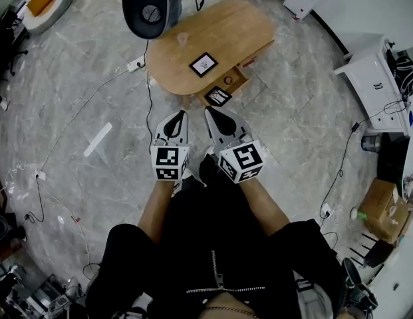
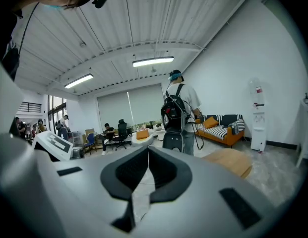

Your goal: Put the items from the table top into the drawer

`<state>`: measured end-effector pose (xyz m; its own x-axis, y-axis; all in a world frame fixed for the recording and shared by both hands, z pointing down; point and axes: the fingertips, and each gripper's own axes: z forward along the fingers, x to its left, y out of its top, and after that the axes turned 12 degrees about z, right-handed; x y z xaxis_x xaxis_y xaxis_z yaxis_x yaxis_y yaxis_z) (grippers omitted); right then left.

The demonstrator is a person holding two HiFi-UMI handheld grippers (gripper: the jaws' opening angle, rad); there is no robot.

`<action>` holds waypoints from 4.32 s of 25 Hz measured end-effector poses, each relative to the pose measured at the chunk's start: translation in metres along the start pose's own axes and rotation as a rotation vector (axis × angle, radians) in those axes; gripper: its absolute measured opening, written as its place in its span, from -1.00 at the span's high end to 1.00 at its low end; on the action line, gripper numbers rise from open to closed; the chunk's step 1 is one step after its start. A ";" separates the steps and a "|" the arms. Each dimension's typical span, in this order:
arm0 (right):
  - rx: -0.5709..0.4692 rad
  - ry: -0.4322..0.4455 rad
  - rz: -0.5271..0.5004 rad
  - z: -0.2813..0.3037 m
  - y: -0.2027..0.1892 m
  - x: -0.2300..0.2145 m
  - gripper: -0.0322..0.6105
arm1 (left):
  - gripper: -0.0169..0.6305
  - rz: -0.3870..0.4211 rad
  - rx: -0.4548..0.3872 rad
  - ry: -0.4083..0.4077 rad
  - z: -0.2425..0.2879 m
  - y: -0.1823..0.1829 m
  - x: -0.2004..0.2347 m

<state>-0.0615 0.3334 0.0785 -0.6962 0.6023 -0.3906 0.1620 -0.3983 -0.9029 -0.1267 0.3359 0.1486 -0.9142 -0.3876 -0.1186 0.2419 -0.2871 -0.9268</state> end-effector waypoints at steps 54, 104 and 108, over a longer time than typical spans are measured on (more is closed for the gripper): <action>0.182 -0.164 0.116 0.221 0.022 -0.209 0.87 | 0.90 -0.053 0.110 -0.221 0.285 -0.016 0.111; 0.419 -0.249 0.417 0.223 -0.234 -0.350 0.87 | 0.57 0.163 0.615 -0.386 0.511 -0.361 0.093; 0.425 -0.246 0.435 0.221 -0.239 -0.350 0.87 | 0.61 0.149 0.624 -0.390 0.513 -0.366 0.091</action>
<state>-0.0109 0.0644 0.4704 -0.7772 0.1692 -0.6061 0.2094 -0.8387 -0.5027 -0.1317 -0.0435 0.6600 -0.7041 -0.7099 0.0153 0.5996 -0.6060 -0.5226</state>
